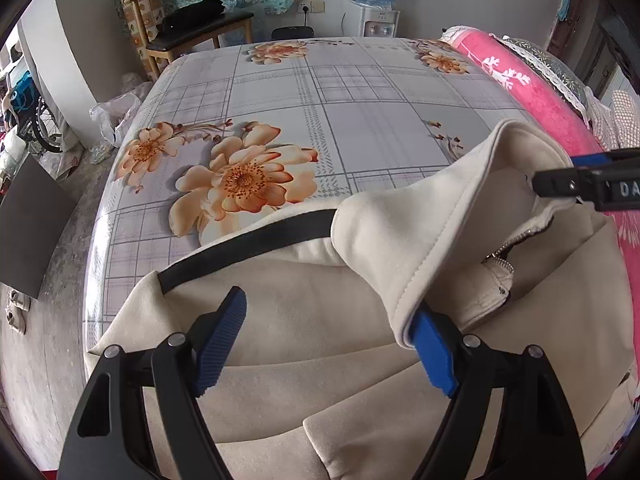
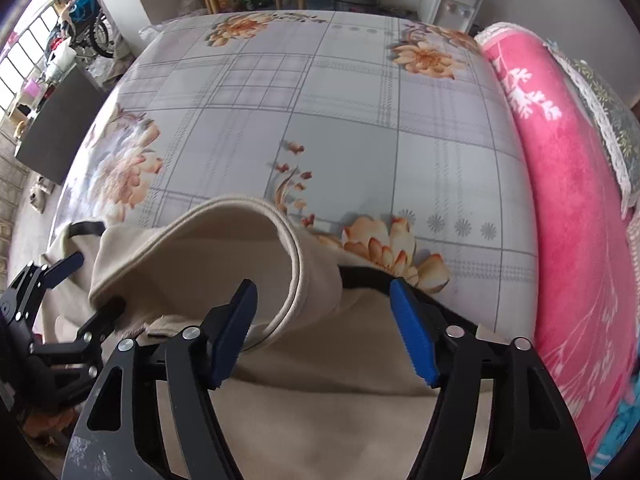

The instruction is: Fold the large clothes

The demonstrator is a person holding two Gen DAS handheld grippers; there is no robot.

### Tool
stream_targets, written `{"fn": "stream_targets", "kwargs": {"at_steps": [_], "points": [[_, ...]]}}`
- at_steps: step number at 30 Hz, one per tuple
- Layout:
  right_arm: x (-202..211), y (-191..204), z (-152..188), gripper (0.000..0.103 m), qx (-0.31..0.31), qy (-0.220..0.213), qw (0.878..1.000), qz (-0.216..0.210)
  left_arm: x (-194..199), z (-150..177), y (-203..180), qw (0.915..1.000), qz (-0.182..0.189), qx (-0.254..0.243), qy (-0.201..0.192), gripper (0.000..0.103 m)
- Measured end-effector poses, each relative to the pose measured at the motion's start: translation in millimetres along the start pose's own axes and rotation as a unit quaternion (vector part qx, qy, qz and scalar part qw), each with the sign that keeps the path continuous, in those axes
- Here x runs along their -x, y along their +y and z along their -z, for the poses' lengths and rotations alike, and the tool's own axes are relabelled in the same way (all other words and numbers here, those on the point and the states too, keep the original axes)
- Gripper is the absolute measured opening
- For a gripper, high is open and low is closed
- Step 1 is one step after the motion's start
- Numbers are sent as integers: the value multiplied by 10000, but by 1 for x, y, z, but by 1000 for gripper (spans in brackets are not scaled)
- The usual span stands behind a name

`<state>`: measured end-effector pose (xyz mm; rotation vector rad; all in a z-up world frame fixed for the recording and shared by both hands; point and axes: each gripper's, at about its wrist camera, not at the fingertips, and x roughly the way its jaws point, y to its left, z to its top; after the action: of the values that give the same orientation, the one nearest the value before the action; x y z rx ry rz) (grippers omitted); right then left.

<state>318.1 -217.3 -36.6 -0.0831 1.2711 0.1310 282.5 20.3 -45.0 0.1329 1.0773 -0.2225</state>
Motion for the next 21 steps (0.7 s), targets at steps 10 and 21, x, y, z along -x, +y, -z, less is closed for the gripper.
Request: {"fn": "stream_targets", "kwargs": {"at_steps": [10, 21], "points": [[19, 28, 60, 7, 900, -449, 9949, 15, 31, -2, -18, 9977, -250, -344, -530, 40], [50, 41, 123, 51, 2118, -1398, 9670, 235, 60, 38, -34, 9928, -191, -974, -673, 7]]}}
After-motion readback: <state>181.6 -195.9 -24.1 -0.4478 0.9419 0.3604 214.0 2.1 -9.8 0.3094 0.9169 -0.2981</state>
